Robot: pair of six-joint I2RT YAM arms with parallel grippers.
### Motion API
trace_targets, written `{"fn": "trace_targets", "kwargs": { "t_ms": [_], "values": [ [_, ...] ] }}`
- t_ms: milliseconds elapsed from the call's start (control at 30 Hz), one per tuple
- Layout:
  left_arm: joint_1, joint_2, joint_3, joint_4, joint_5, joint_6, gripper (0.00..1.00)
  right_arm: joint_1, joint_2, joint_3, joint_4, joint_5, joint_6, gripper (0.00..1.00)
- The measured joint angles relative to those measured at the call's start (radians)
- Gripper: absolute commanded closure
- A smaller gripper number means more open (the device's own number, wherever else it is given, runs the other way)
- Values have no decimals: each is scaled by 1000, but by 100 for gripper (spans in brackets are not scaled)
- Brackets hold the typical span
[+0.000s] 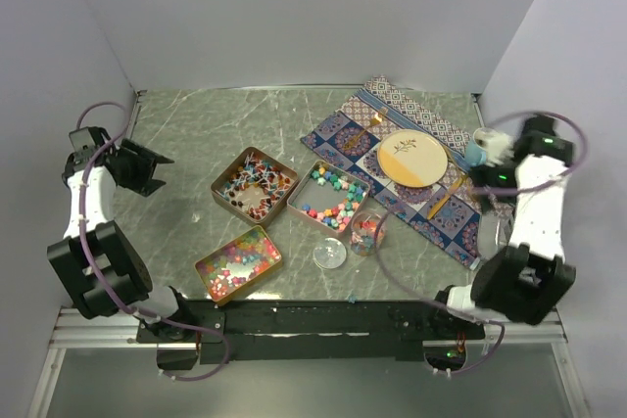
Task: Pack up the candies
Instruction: Place the spatula at the corner of the board, then pick up the bottle lid at the center of the board.
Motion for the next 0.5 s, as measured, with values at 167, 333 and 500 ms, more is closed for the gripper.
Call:
{"fn": "trace_targets", "kwargs": {
  "t_ms": [167, 333, 500],
  "values": [
    [-10, 6, -1, 45, 71, 19, 33, 505, -175, -2, 40, -196, -23, 16],
    [-31, 6, -1, 116, 157, 51, 31, 877, -220, -3, 124, -334, -101, 15],
    [-39, 4, -1, 156, 226, 92, 28, 1149, -89, 40, 135, -404, -289, 14]
  ]
}}
